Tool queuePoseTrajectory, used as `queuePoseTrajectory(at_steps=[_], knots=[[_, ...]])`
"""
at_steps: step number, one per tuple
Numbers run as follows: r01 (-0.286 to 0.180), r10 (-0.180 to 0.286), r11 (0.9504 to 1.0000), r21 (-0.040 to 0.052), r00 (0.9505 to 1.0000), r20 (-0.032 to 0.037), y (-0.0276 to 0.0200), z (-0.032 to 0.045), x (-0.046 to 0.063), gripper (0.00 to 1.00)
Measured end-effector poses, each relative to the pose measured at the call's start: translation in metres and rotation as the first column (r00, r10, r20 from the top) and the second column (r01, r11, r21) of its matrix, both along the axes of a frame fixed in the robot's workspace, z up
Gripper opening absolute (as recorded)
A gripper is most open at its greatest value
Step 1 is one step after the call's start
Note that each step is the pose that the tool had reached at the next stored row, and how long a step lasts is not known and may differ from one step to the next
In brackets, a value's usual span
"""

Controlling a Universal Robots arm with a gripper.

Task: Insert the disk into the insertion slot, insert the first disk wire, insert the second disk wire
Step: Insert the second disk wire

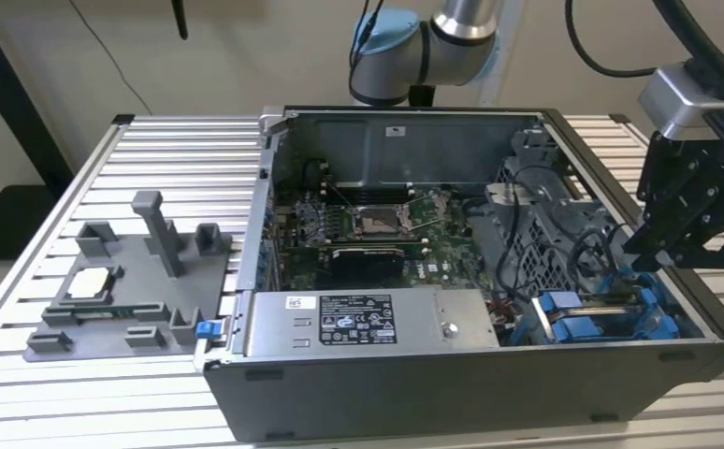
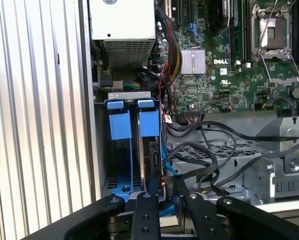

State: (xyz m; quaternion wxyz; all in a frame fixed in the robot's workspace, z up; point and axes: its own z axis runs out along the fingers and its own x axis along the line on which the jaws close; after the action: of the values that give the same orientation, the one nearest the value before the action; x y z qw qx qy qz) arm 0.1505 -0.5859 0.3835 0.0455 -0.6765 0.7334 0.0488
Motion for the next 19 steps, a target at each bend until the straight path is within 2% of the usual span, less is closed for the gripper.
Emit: queuePoseTrajectory(at_steps=[3, 12, 19], knots=[[0.0, 0.0, 1.0, -0.0003, 1.0, 0.0, 0.0, 0.0005, 0.0, 0.0], [0.0, 0.0, 1.0, -0.0002, 1.0, 0.0, 0.0, 0.0086, 0.0, 0.0], [0.0, 0.0, 1.0, -0.0005, 1.0, 0.0, 0.0001, 0.0091, 0.0029, 0.0]])
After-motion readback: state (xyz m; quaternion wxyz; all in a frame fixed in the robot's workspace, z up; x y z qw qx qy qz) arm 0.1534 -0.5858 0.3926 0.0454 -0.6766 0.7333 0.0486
